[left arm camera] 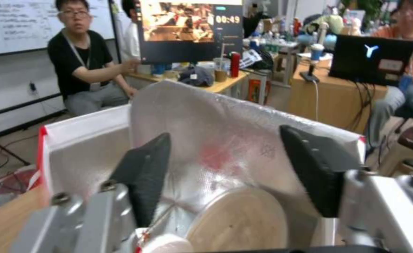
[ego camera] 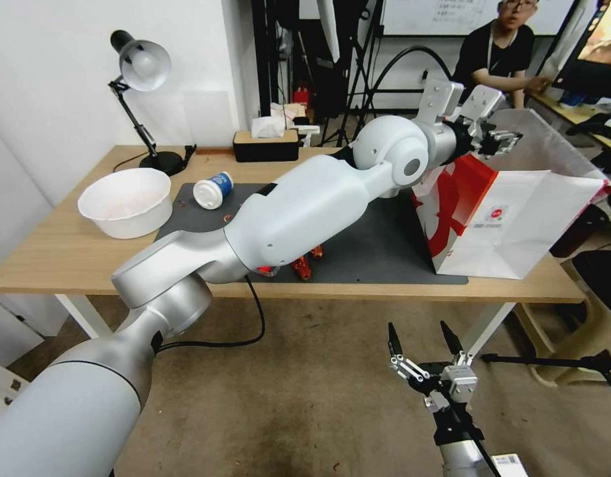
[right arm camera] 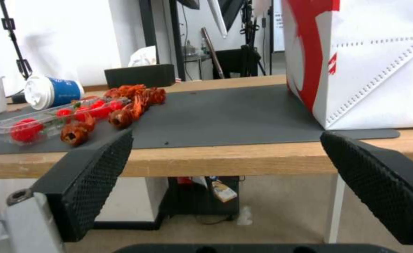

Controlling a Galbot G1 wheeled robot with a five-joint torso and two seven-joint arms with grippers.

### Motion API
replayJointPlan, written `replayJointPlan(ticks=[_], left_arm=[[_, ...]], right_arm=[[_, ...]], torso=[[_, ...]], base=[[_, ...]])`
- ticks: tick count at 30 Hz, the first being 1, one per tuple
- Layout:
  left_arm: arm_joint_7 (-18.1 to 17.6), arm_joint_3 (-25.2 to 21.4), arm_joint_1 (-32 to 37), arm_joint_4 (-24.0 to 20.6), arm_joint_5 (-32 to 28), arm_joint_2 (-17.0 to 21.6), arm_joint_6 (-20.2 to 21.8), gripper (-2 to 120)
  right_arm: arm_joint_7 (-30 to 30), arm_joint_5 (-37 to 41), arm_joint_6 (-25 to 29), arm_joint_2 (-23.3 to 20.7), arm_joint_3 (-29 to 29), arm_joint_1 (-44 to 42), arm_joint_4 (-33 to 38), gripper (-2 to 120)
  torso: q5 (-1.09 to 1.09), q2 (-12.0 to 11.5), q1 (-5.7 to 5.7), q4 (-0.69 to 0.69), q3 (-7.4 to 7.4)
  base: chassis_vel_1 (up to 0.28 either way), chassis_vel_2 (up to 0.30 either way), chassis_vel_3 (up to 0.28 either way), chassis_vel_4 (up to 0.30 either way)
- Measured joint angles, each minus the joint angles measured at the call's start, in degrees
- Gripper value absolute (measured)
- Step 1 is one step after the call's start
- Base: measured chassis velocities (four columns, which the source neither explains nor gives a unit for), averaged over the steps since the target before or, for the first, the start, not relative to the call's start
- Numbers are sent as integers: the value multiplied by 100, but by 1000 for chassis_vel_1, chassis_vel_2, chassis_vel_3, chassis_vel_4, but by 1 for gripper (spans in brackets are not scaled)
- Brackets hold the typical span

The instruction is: Pick up the trash from the table and place it into the takeout bag.

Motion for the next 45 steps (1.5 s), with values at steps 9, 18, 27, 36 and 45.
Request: replayJointPlan(ticks=[9,18,27,36,45], left_arm=[[-237,-103,44,-176,-78,56,1,93],[-475,-941,1043,-1132,-182,1304,-22,100],[-435,-2487,3199,-2794,1081,2496,-78,100],[-650,-3603,5032,-3696,2820,2974,-330,100],[-1093,-4597,6926,-4407,3399,2902,-647,100]], right_arm=[[5,11,2,-19,-28,31,-3,100],[20,178,-54,-129,-5,191,-62,100],[17,235,-121,-260,-32,328,-169,100],[-14,303,-82,-329,-48,270,-202,100],[-35,192,74,-302,-69,52,-64,100]], torso=[[0,0,-1,-1,0],[-3,0,0,0,0],[-3,0,0,0,0],[-2,0,-1,0,-1],[-1,0,-1,1,-1]], base=[[0,0,0,0],[0,0,0,0],[0,0,0,0],[0,0,0,0],[0,0,0,0]])
